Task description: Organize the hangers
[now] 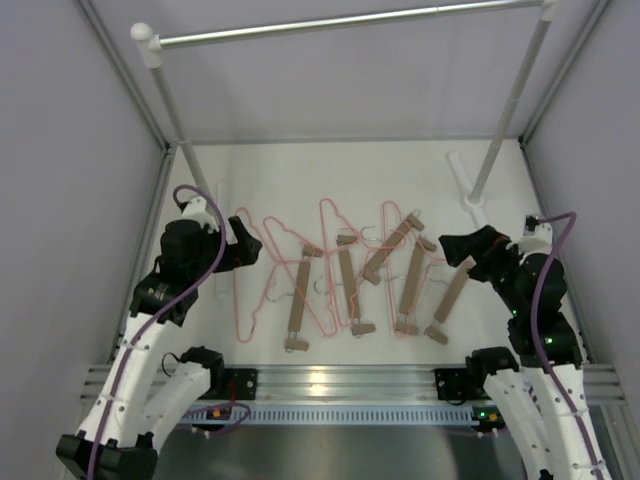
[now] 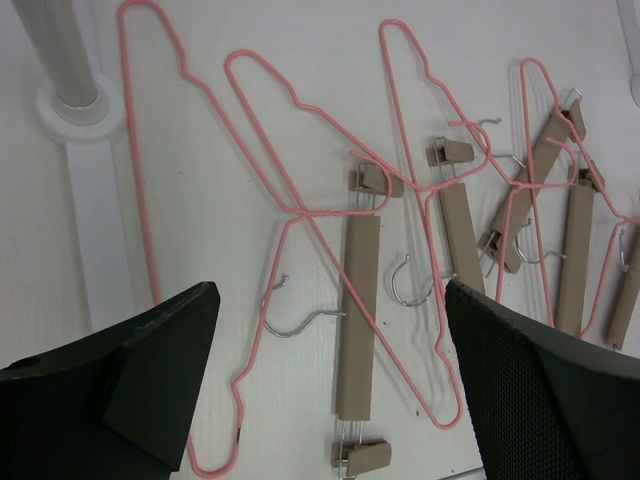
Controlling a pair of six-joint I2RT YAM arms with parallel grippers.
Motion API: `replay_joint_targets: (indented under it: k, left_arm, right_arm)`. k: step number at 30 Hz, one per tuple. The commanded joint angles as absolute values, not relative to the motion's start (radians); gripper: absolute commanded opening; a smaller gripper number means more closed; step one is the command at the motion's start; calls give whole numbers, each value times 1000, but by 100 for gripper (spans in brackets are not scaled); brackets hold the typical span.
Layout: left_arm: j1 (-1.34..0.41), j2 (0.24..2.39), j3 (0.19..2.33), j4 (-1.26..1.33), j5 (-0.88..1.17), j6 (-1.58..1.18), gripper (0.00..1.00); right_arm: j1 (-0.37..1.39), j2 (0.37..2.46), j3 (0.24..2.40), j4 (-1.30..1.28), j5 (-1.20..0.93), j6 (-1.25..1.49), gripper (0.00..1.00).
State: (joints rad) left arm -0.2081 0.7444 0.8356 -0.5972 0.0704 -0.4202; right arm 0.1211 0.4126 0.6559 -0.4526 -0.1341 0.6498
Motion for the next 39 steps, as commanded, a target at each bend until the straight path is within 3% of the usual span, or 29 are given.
replay_joint_targets:
  k: [1, 7, 10, 18, 25, 28, 37, 39]
  left_arm:
    - [-309, 767, 854, -554, 30, -452, 98]
    - [-691, 890, 884, -555, -323, -535, 98]
    - [-744, 945, 864, -555, -423, -587, 98]
    - [-747, 1083, 755, -554, -583, -709, 87]
    - [-744, 1153, 700, -497, -650, -733, 86]
    - [-717, 1173, 672, -402, -615, -703, 83]
    - [-618, 1269, 624, -241, -485, -621, 63]
    - [-612, 1281, 630, -238, -476, -615, 63]
  right_arm:
    - [112, 384, 707, -503, -155, 626, 99]
    - [112, 380, 698, -528, -173, 627, 99]
    - [112, 379, 699, -545, -193, 626, 99]
    - [112, 360, 647, -552, -236, 629, 99]
    - [112, 362, 615, -549, -264, 627, 99]
    - [112, 359, 606, -551, -271, 624, 100]
    - [113, 324, 603, -572, -281, 615, 100]
    - [112, 319, 598, -572, -281, 620, 100]
